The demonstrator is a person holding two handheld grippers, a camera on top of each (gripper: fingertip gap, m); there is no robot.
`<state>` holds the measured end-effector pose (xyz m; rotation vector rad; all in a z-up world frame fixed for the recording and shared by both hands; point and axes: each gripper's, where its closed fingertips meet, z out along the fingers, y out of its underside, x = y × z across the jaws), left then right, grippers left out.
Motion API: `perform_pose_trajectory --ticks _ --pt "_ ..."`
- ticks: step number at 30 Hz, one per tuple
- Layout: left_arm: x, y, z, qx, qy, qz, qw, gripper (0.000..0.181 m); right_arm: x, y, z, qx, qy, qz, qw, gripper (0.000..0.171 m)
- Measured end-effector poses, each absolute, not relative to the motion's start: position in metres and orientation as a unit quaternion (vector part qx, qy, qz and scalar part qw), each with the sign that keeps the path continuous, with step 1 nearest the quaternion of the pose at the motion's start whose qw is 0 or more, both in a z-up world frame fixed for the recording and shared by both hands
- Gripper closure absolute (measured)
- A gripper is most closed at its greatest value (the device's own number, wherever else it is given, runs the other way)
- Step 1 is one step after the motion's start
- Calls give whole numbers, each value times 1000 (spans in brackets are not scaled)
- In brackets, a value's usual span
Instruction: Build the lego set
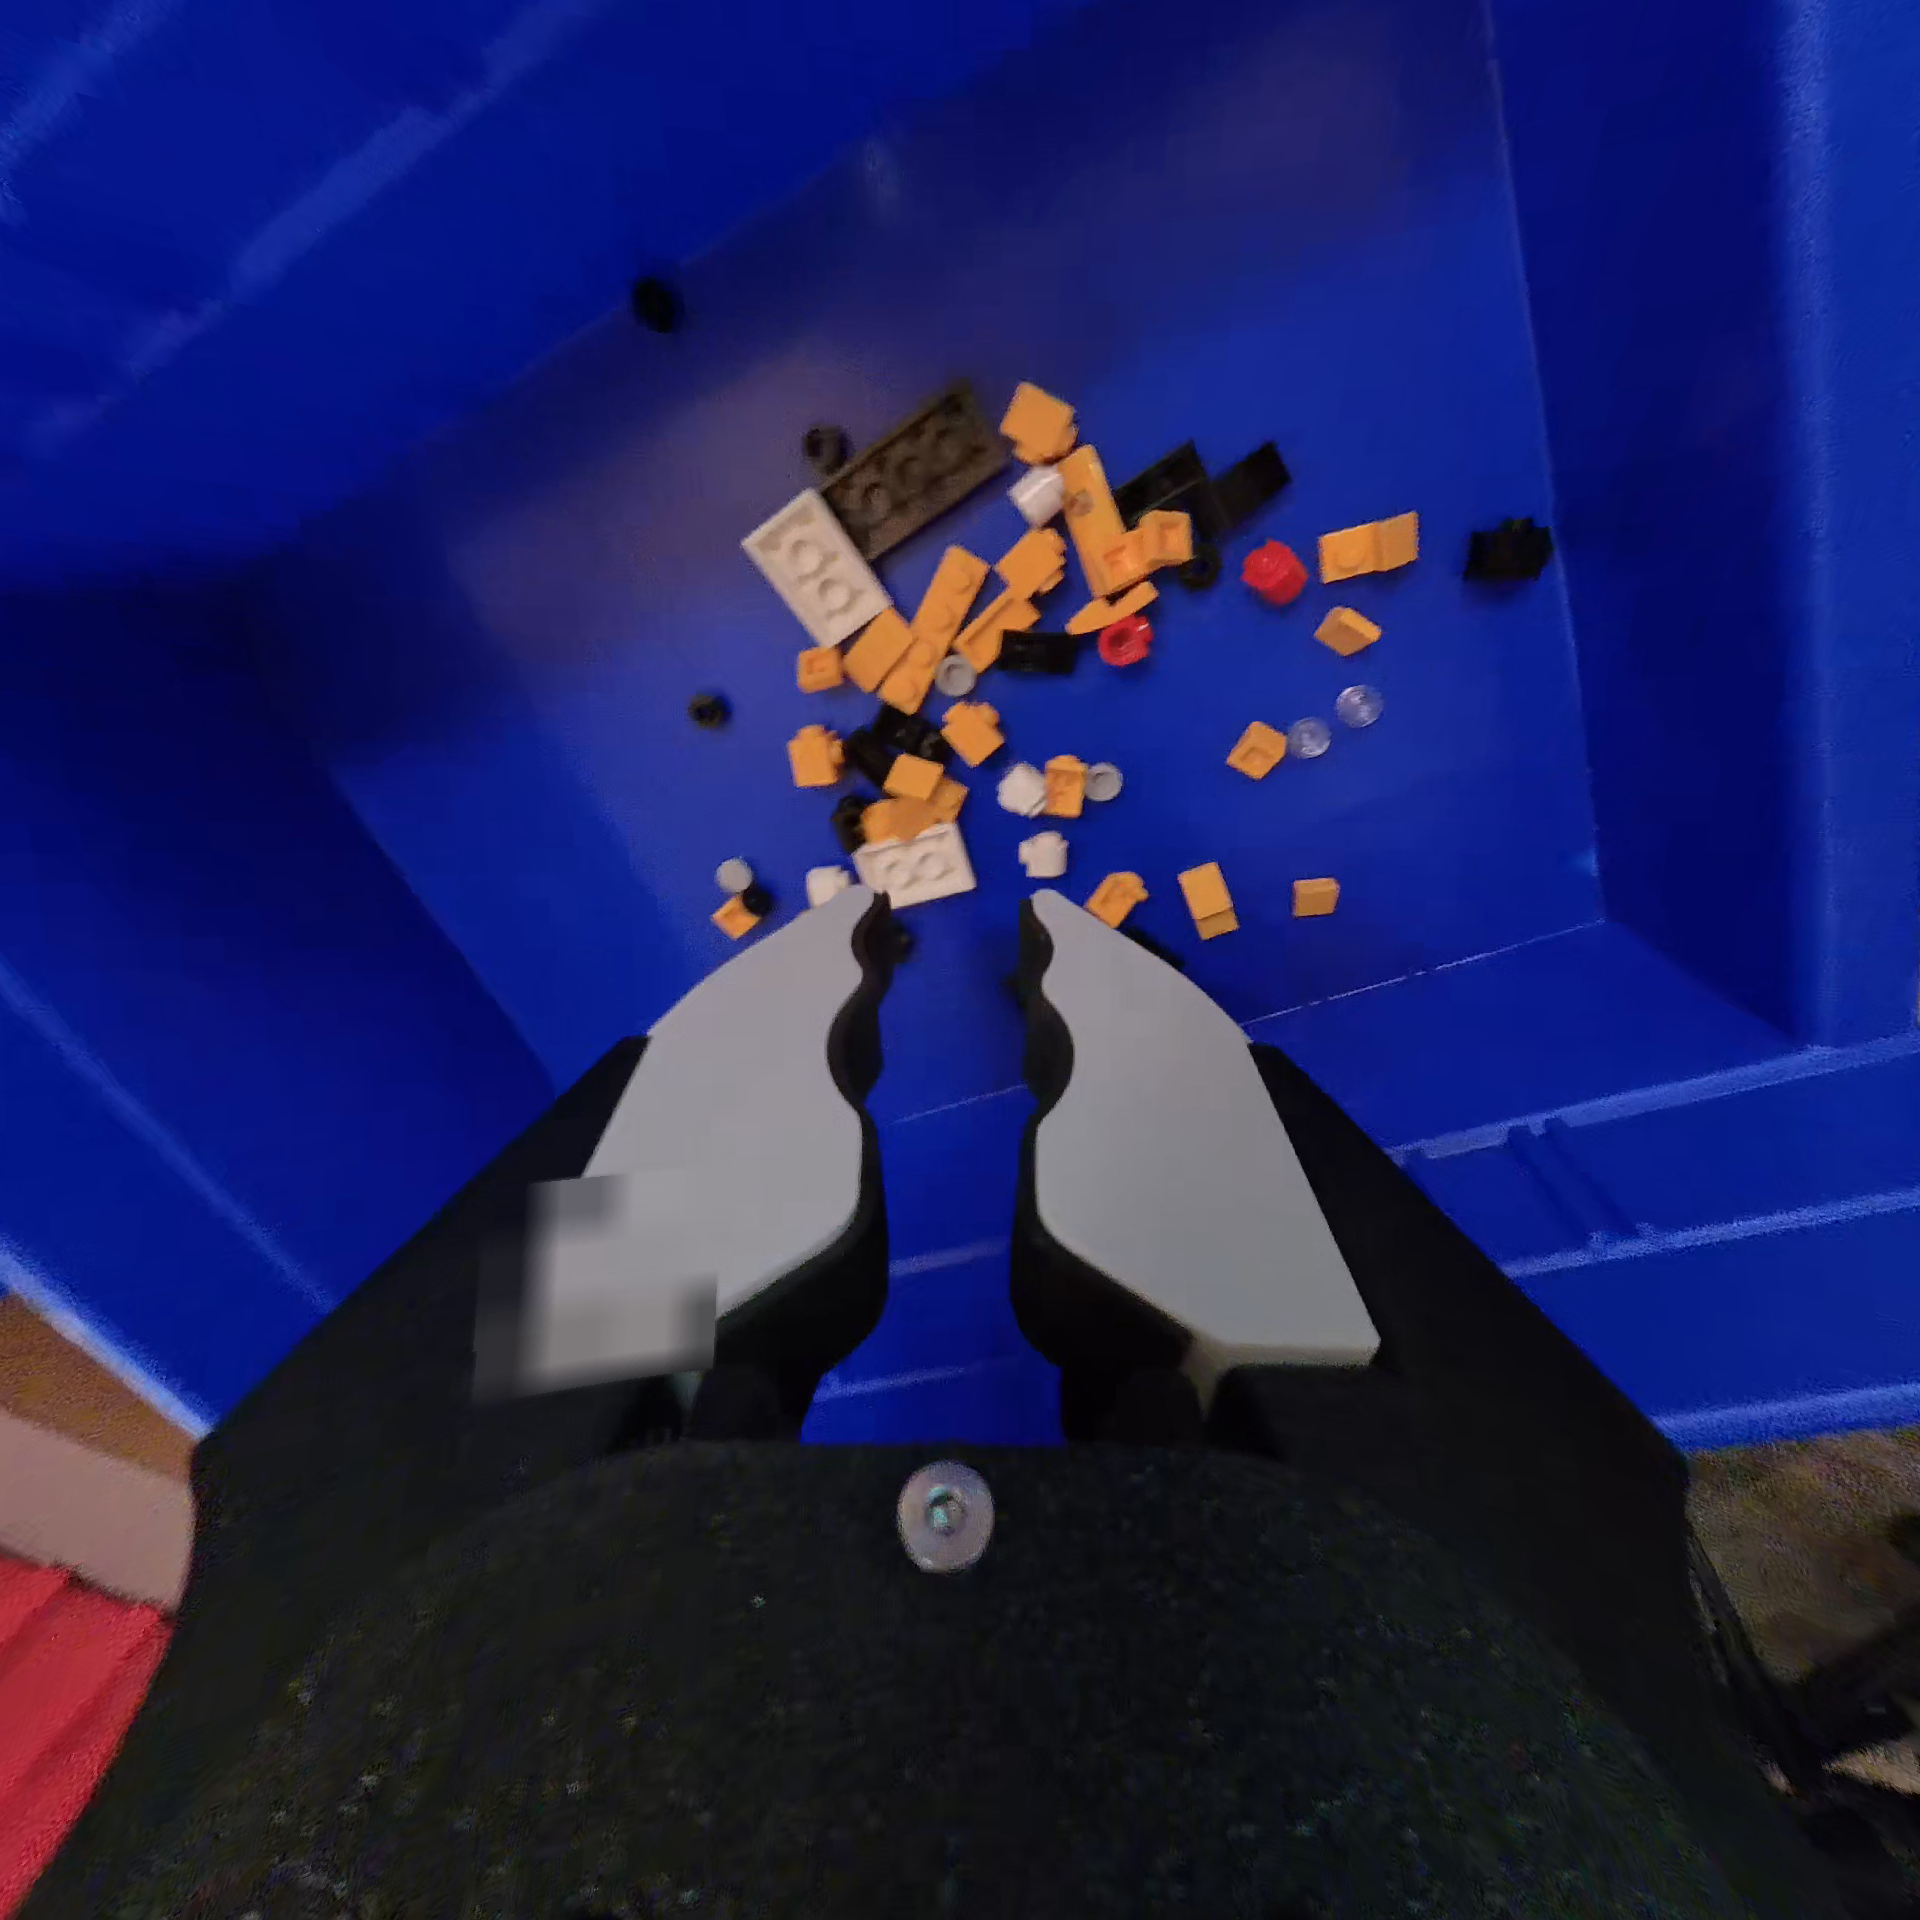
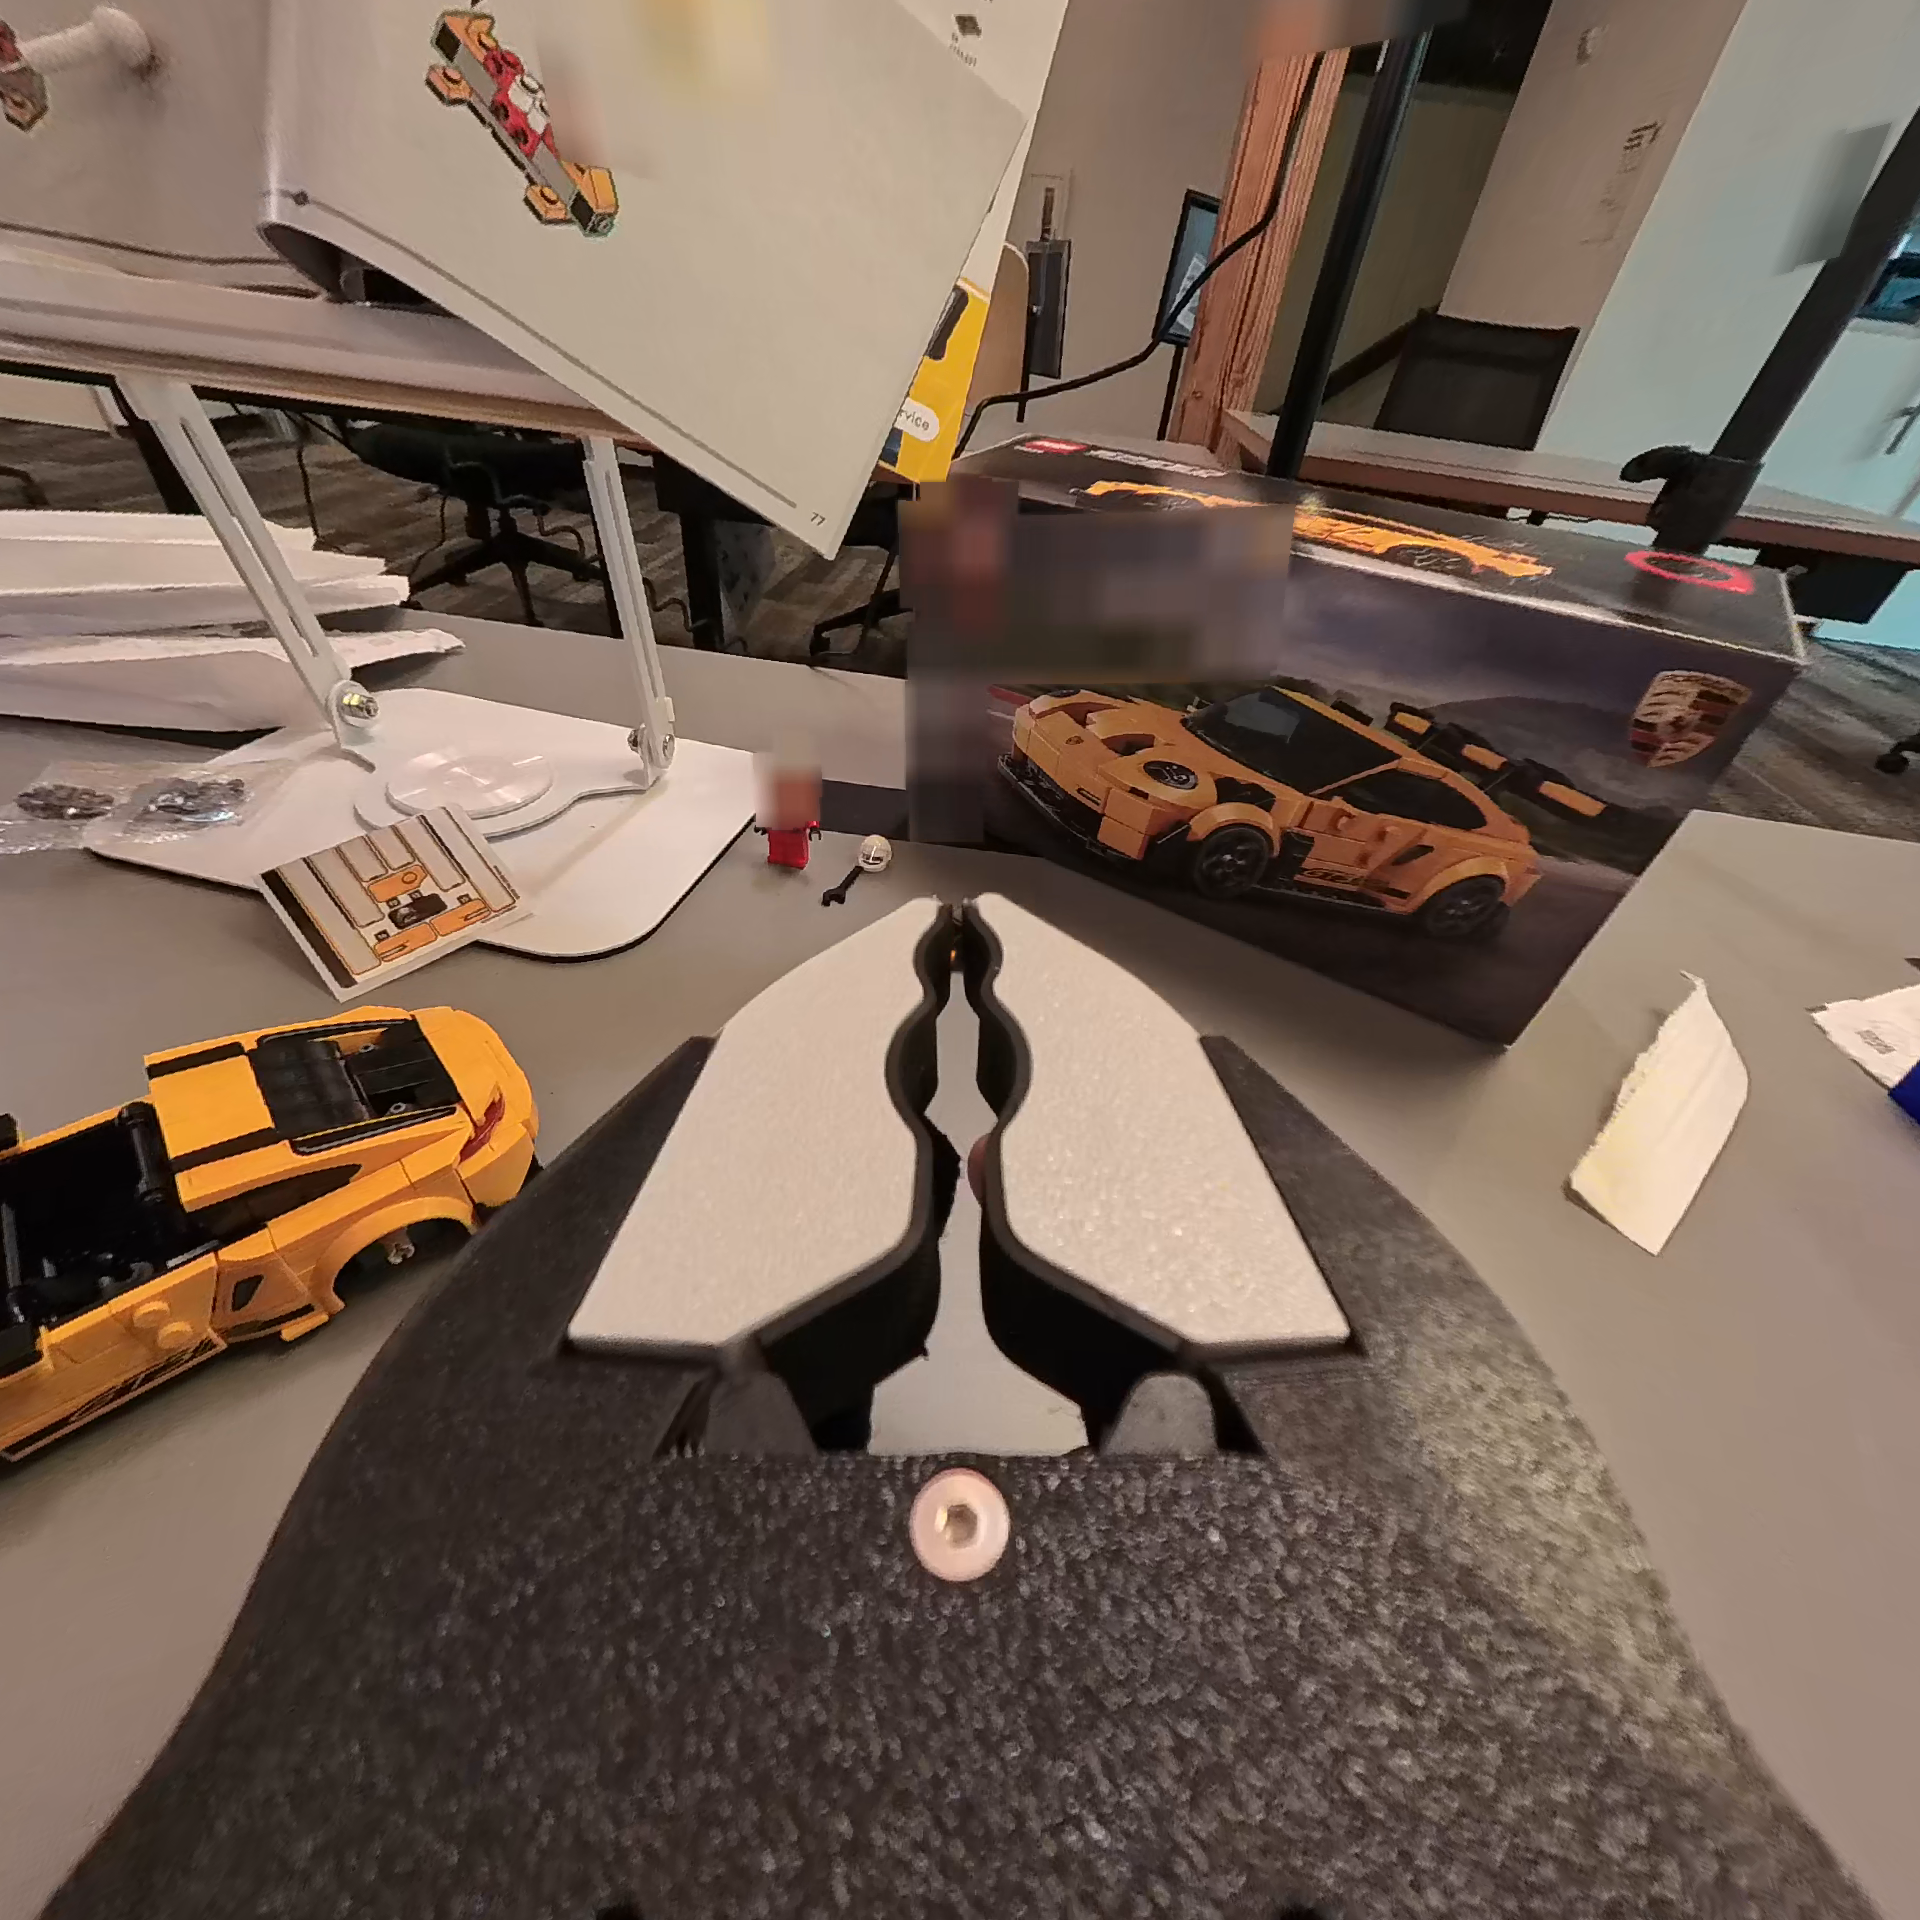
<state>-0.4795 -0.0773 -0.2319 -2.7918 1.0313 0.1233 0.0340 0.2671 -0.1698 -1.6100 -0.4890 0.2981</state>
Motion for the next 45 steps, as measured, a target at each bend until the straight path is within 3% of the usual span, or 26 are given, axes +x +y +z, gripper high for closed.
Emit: perform_pose_trajectory --ticks 10,27,45 --pt "-515 -71 -223 -945 300 88 99 162 36 267 -168 -710 -209 132 660 170" --pt "-505 -61 -256 -942 331 46 38 160 35 267 -168 -711 -211 140 656 170" --pt "-508 -58 -253 -943 326 33 56 159 35 268 -171 -716 -212 143 650 170"
